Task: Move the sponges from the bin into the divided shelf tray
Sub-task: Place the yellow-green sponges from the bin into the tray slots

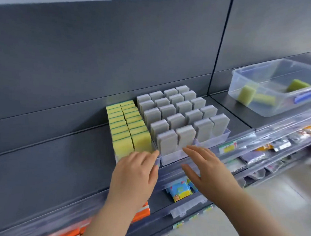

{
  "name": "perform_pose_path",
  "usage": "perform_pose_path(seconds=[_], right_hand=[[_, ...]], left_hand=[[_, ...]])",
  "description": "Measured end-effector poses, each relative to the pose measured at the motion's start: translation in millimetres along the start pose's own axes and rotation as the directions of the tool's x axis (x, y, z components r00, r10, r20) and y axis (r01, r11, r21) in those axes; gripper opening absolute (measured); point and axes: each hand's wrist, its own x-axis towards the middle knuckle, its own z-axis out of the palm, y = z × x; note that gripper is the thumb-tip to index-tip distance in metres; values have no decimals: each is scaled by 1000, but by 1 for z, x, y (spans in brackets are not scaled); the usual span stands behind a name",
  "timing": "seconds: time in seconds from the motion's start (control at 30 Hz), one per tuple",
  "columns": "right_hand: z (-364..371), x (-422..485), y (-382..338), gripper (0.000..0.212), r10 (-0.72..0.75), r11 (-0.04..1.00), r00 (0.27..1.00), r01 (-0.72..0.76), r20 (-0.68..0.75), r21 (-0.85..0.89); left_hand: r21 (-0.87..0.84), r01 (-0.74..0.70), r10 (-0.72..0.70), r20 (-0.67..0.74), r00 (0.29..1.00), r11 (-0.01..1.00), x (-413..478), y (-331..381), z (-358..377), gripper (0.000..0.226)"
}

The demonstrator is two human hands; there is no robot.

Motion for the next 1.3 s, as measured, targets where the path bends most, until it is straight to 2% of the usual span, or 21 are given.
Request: perform_pose_path(seconds=[0.13,0.3,0.43,0.57,0.77,0.87,1.1,1.3], right_hand=[[-30,-42,54,44,203,979,979,-203,5,-8],[-88,-80,136,42,373,928,924,-373,-90,17],[-138,-101,220,41,448,894,883,-446,-141,49],[-194,-118,313,46,466,883,870,-468,-162,28],[-261,-129,424,42,482,872,867,-489,-128,-24],[-272,-119,449,40,474,879,871,-477,-130,9],[-273,-55,509,42,399,917,915,-398,-51,34],[-273,42,572,43,324,946,945,-324,-28,29]], left_hand=[[-76,-118,119,4,993,990,17,50,28,35],[-108,-276,272,-49,961,955,70,133,57,34],[-91,-330,321,-99,942,940,129,215,84,36],[-103,-307,293,-132,947,946,188,303,120,37],[-105,-360,351,-97,931,927,253,416,159,40],[-99,-368,358,-103,928,925,273,431,165,40],[-54,-246,244,-48,969,968,342,429,194,42],[-42,-137,132,-107,985,990,427,407,230,43]])
